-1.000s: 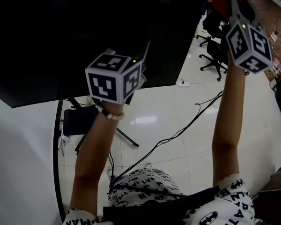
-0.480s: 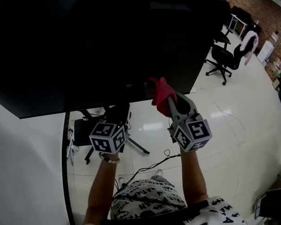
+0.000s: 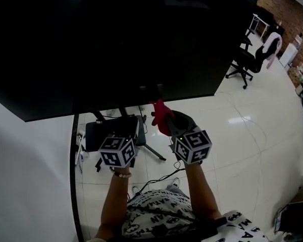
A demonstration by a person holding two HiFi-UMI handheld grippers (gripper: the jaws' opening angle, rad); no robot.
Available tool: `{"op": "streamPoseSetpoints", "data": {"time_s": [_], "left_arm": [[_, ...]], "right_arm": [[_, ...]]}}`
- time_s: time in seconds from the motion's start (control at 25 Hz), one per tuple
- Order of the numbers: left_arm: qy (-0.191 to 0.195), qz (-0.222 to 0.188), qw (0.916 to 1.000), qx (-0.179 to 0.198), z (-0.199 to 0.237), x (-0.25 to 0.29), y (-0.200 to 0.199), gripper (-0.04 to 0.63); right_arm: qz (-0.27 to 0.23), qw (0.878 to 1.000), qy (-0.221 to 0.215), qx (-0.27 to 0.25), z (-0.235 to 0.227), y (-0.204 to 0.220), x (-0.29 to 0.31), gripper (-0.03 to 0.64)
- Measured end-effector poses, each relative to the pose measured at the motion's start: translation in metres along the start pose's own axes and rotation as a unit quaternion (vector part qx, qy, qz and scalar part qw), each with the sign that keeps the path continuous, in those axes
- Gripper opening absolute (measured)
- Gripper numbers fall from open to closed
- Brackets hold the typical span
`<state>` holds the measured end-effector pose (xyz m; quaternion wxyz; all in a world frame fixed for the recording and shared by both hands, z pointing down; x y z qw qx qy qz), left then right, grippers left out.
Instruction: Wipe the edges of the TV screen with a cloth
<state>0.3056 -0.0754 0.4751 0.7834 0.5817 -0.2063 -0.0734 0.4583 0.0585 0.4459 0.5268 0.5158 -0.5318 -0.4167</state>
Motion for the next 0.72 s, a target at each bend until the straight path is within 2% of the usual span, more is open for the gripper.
{"op": "streamPoseSetpoints", "data": {"time_s": [0.32, 0.52, 0.72], "left_arm": [[0.003, 0.004, 0.9998, -0.019, 0.008, -0.003, 0.012, 0.006], [0.001, 0.002, 1.0, -0.002, 0.002, -0.002, 0.008, 0.006], [0.005, -0.003, 1.0, -0.004, 0.0, 0.003, 0.008, 0.006]], "right_arm": [[0.029, 1.0, -0.006, 0.004, 0.01, 0.022, 0.014, 0.054], [0.039, 0.999, -0.008, 0.007, 0.007, 0.026, 0.017, 0.054], [0.045, 0.999, -0.01, 0.004, 0.002, 0.03, 0.02, 0.054]]}}
Point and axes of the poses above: the fingertips, and each gripper's own axes: x forward along the fingers, z to its left, y out of its underside, the point moved 8 cm from there along -x, backward along the fingers, and after that the axes turned 4 degrees about -y, right-handed, at the moved point
